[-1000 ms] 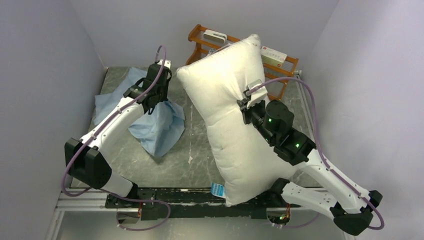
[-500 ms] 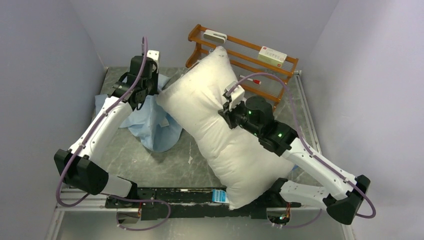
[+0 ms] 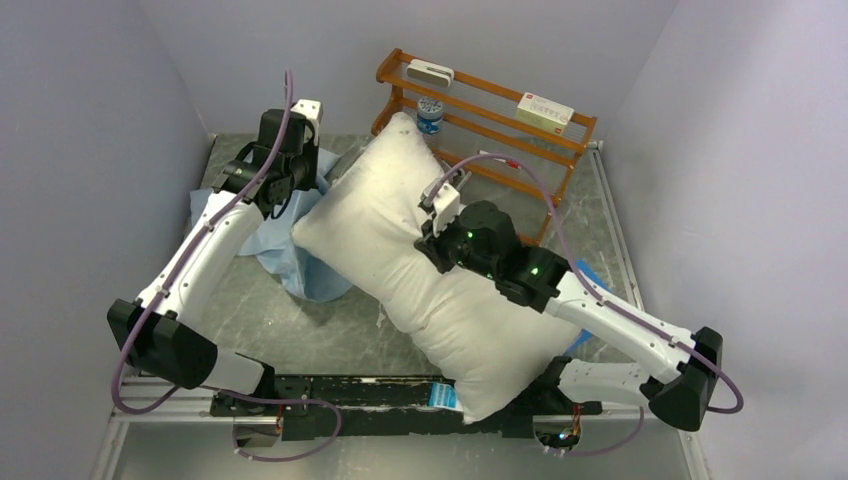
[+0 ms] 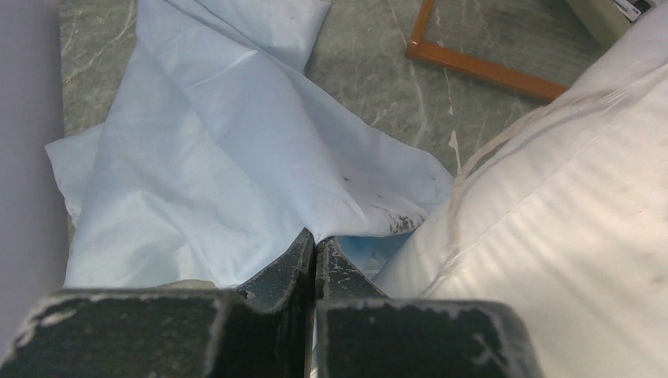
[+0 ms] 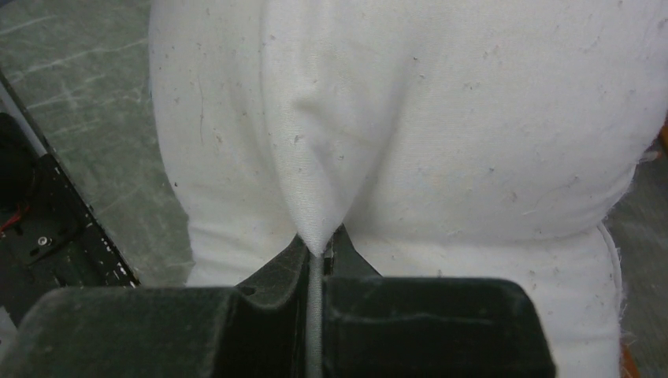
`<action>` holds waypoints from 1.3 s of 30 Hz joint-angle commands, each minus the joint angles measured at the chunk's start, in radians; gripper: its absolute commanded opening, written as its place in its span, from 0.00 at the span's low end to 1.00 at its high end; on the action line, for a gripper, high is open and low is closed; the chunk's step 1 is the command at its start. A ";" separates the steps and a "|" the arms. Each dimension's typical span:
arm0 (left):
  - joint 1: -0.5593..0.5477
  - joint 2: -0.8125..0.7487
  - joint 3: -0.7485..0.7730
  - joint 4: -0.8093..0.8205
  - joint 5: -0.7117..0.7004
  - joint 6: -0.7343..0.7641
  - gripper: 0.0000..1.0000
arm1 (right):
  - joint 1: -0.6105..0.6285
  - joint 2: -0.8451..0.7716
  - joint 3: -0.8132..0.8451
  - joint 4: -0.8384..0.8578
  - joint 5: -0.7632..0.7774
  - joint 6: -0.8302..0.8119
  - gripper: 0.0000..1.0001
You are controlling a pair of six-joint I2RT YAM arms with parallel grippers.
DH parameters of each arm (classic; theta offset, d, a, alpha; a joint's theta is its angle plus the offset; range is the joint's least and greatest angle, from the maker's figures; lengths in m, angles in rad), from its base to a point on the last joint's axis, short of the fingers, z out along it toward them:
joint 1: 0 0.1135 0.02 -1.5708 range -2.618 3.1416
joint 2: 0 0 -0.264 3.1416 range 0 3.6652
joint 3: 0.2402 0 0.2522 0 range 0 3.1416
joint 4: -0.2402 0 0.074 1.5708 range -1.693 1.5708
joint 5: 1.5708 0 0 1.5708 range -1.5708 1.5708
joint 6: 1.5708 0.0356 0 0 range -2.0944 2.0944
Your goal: Put the pillow into the pillowcase
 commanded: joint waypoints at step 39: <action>0.045 -0.110 -0.008 0.040 0.174 0.016 0.05 | 0.149 0.186 -0.034 -0.087 -0.476 -0.008 0.00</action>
